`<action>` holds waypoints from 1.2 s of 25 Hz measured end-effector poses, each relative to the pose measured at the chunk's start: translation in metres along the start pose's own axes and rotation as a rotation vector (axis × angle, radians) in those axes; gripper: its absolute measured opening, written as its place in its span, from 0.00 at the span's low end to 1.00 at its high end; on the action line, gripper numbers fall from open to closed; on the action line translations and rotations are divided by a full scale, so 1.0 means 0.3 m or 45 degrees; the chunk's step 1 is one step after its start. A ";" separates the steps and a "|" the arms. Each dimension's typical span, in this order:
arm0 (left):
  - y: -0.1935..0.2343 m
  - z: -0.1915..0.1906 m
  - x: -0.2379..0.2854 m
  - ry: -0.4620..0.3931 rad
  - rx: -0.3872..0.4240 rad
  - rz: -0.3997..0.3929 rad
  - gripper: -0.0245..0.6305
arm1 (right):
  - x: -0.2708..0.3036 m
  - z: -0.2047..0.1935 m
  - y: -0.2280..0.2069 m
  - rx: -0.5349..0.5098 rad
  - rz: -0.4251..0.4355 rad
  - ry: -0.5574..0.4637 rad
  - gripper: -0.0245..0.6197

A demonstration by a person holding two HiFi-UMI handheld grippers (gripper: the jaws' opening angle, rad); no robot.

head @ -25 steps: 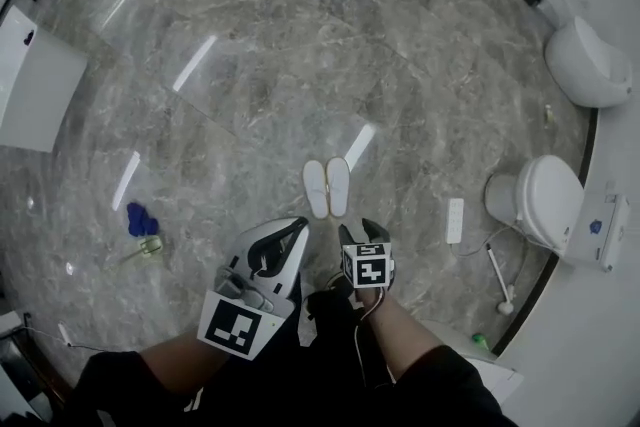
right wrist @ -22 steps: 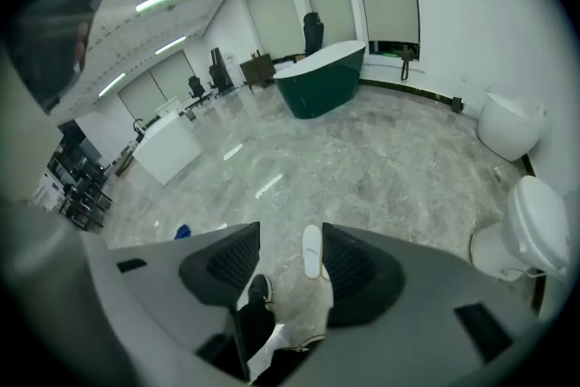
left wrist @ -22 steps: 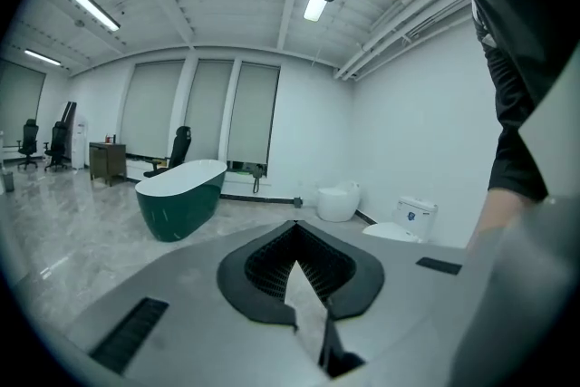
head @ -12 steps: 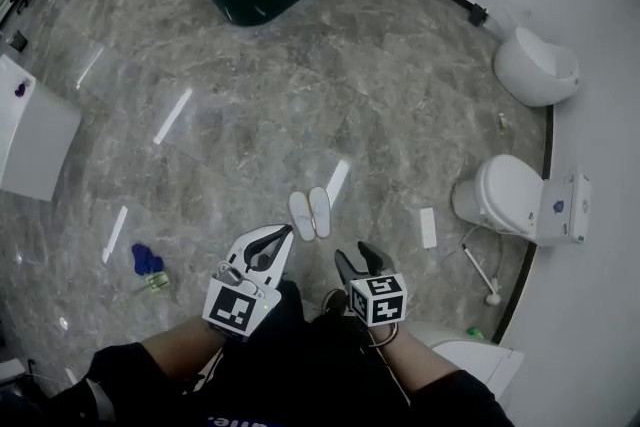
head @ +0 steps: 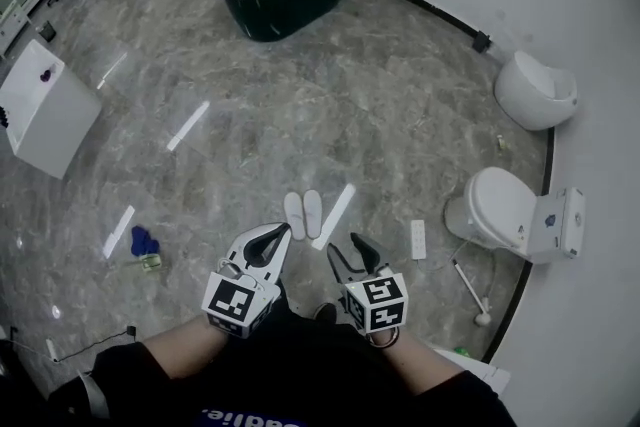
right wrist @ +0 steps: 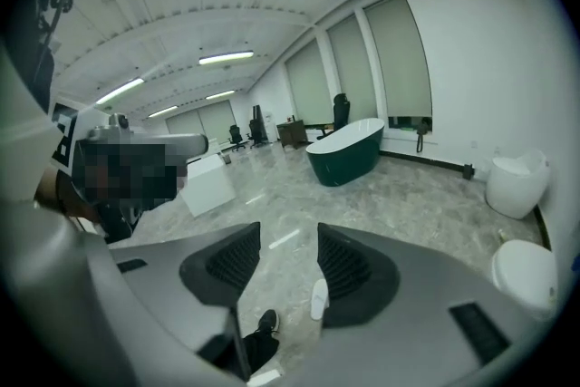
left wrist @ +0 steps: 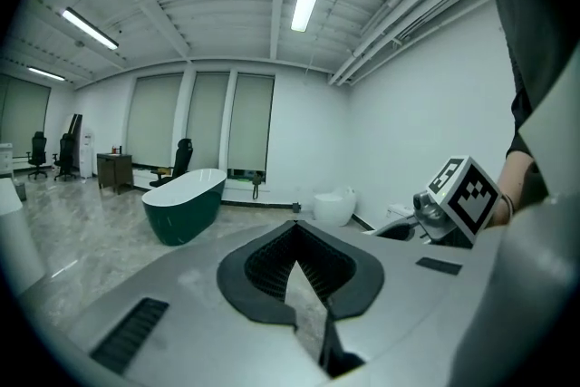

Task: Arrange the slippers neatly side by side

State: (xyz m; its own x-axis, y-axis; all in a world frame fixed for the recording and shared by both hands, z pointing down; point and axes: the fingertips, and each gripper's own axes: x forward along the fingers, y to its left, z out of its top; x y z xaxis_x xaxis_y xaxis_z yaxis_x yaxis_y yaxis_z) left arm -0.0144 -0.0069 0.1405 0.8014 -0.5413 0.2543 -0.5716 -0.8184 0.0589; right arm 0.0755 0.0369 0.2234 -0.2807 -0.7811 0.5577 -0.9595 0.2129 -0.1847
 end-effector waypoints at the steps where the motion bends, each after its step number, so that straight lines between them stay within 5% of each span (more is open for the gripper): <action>1: -0.049 -0.011 -0.018 0.005 -0.029 0.006 0.04 | -0.040 0.001 0.007 -0.024 0.019 -0.017 0.34; 5: -0.243 -0.035 -0.079 0.045 -0.133 -0.019 0.04 | -0.191 -0.011 0.050 -0.060 0.106 -0.061 0.34; 10: -0.374 0.041 -0.128 0.016 -0.108 -0.046 0.04 | -0.336 0.031 0.127 -0.123 0.176 -0.147 0.34; 17: -0.453 0.101 -0.201 -0.021 -0.052 -0.137 0.04 | -0.456 0.060 0.170 -0.152 0.140 -0.224 0.33; 24: -0.427 0.108 -0.272 -0.056 0.021 -0.204 0.04 | -0.485 0.102 0.270 -0.145 0.119 -0.321 0.04; 30: -0.403 0.072 -0.300 -0.037 0.015 -0.255 0.04 | -0.477 0.140 0.346 -0.147 0.130 -0.386 0.04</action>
State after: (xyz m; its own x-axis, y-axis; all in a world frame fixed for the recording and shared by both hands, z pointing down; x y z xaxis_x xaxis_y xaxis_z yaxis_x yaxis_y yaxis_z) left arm -0.0136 0.1368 0.0897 0.9036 -0.3730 0.2107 -0.3986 -0.9123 0.0940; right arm 0.0170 0.1462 0.0905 -0.3720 -0.8875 0.2720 -0.9281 0.3507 -0.1252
